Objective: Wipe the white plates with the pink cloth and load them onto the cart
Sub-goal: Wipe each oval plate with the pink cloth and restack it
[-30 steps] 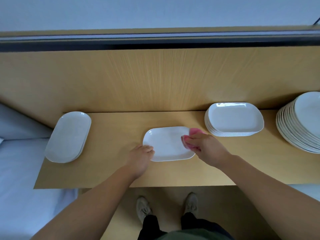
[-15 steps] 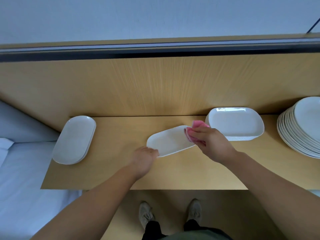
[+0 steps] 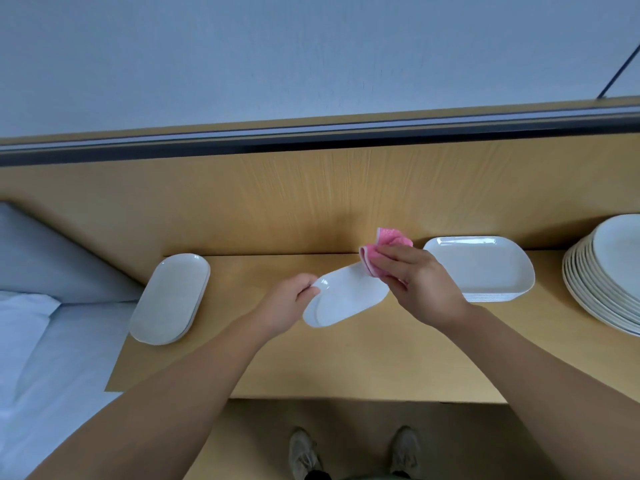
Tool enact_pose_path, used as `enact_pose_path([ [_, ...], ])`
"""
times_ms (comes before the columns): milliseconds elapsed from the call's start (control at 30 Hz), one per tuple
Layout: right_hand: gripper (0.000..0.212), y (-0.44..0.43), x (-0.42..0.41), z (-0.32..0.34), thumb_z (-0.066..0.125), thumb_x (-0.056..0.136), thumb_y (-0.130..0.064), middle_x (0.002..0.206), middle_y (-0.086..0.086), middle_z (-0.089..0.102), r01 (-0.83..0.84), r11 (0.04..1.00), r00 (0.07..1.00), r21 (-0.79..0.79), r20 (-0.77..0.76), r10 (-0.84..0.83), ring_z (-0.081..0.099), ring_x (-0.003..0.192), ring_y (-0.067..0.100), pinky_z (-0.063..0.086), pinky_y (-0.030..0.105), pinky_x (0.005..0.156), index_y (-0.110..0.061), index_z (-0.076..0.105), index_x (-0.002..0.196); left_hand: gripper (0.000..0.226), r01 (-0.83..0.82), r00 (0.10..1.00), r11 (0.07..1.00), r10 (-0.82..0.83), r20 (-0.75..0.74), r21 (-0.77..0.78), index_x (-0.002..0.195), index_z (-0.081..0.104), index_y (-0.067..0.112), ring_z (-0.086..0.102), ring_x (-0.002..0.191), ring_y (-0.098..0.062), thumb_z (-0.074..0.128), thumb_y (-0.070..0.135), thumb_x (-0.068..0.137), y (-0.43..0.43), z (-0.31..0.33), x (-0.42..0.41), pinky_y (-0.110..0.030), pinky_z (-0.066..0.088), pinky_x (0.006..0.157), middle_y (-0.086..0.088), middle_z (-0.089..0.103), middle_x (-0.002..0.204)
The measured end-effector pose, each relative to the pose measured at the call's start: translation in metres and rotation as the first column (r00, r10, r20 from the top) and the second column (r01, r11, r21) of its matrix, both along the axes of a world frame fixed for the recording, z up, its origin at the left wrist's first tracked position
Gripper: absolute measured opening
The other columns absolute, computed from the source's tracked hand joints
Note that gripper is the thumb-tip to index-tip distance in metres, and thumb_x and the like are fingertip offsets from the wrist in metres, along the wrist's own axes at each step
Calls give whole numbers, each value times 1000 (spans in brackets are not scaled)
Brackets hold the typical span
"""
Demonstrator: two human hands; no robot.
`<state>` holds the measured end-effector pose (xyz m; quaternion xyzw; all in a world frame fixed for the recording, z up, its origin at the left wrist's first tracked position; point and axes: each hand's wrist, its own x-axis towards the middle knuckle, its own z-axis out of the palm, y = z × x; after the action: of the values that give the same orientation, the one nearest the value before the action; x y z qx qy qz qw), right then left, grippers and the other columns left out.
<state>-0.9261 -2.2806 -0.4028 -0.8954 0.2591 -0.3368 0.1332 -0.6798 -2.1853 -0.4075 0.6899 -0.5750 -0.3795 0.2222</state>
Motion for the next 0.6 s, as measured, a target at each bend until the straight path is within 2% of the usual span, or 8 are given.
enact_pose_path([
  [133, 25, 2, 6, -10, 54, 99, -18, 105, 3, 70, -10, 1000, 1000, 3, -1, 10, 66, 89, 28, 52, 41, 67, -8, 69, 115, 18, -42, 996, 998, 46, -81, 49, 100, 63, 23, 56, 80, -12, 45, 22, 101, -7, 0, 2, -28, 45, 70, 4, 65, 91],
  [233, 25, 1, 14, -17, 56, 96, -15, 109, 0, 71, -8, 1000, 1000, 3, -21, 8, 66, 88, 28, 52, 39, 65, -10, 69, 118, 18, -56, 994, 996, 62, -92, 70, 98, 62, 26, 55, 78, -12, 44, 25, 101, -14, -6, 8, -32, 45, 71, 1, 65, 90],
  [333, 27, -2, 23, -28, 58, 93, -14, 109, 0, 71, 9, 1000, 998, 19, -56, -8, 67, 91, 27, 53, 38, 66, -12, 69, 118, 9, -54, 987, 993, 69, -149, 104, 94, 62, 26, 57, 75, -13, 57, 31, 89, -20, -11, 11, -33, 45, 68, 3, 65, 85],
  [400, 27, -4, 29, -34, 59, 93, -14, 110, 1, 71, 17, 999, 997, 37, -79, -14, 67, 94, 27, 53, 39, 67, -12, 69, 118, 18, -72, 982, 990, 91, -167, 120, 100, 63, 25, 65, 86, -17, 67, 24, 82, -23, -15, 12, -36, 51, 73, 3, 69, 93],
  [467, 26, -3, 37, -38, 57, 94, -16, 110, 1, 71, 11, 999, 996, 31, -89, -9, 66, 96, 26, 52, 38, 70, -12, 69, 118, 21, -99, 982, 989, 115, -148, 113, 101, 63, 24, 66, 91, -20, 68, 14, 84, -25, -18, 11, -39, 52, 78, 1, 69, 96],
  [600, 34, -4, 63, -46, 61, 89, -11, 116, 1, 68, 6, 1000, 992, -15, -127, -8, 63, 103, 26, 48, 34, 73, -12, 66, 122, 18, -106, 988, 988, 117, -103, 109, 99, 65, 24, 65, 86, -18, 64, 11, 87, -30, -20, 10, -33, 50, 72, 3, 69, 91],
])
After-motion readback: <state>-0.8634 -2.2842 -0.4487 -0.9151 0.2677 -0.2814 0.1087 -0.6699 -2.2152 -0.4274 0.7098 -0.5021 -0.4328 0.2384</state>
